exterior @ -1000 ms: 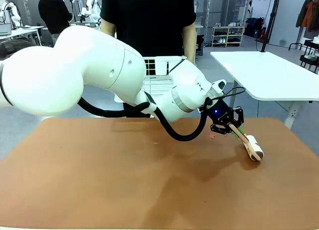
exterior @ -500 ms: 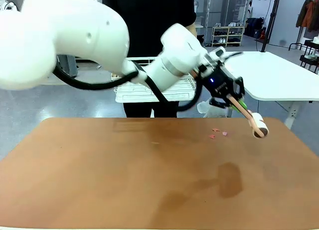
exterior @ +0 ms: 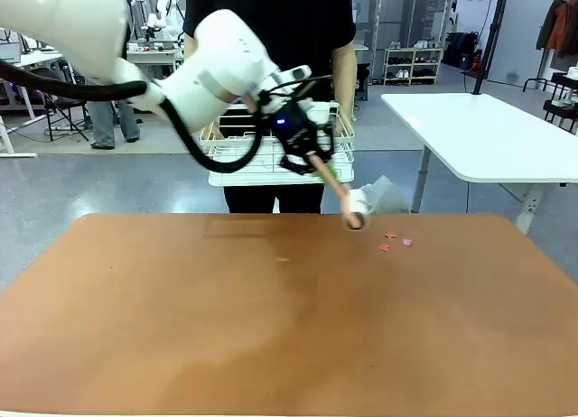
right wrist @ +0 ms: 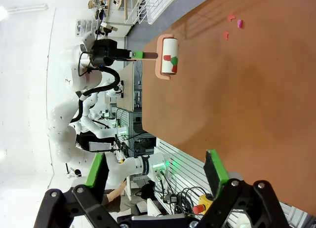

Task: Clean the table.
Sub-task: Clean the table with the Lint Roller when the human lifts the Dish drying rack.

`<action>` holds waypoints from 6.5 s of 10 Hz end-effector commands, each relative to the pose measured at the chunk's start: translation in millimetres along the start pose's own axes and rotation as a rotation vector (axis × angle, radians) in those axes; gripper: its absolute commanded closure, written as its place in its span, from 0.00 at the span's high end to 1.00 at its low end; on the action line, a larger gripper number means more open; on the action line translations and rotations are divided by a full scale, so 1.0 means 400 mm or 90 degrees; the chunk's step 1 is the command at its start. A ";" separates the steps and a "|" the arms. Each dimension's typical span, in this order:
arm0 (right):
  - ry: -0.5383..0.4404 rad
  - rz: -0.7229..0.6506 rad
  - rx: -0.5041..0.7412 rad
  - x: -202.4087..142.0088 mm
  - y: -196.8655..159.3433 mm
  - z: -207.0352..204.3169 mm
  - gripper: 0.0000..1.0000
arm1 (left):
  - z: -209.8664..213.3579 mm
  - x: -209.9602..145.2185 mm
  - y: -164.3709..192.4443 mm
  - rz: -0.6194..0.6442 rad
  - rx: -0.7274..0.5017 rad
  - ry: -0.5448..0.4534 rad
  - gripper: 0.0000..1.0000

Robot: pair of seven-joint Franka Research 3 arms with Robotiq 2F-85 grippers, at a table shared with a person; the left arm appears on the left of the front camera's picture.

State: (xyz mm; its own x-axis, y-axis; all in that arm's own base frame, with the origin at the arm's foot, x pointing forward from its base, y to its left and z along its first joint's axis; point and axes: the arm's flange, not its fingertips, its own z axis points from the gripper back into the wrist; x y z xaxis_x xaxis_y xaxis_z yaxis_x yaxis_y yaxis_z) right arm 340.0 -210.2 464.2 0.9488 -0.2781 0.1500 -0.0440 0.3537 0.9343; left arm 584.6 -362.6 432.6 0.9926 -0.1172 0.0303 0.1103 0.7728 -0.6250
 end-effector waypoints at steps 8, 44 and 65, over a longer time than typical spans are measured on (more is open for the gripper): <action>-0.002 0.014 0.008 -0.007 0.005 0.000 1.00 | -0.028 0.142 0.114 0.030 0.122 -0.025 0.21; -0.002 0.014 0.008 -0.007 0.005 0.000 1.00 | 0.161 -0.075 -0.013 -0.144 0.070 -0.004 0.21; -0.002 0.014 0.008 -0.007 0.005 0.000 1.00 | 0.079 0.232 0.173 0.023 0.180 -0.084 0.21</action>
State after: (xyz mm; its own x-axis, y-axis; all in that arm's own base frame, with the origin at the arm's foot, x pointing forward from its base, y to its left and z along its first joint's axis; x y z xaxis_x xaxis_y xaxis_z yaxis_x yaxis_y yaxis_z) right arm 340.1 -209.8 464.2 0.9493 -0.2766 0.1496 -0.0442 0.3536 0.9344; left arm 670.1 -295.6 408.4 0.9883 -0.0245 0.1506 0.0838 0.9122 -0.4010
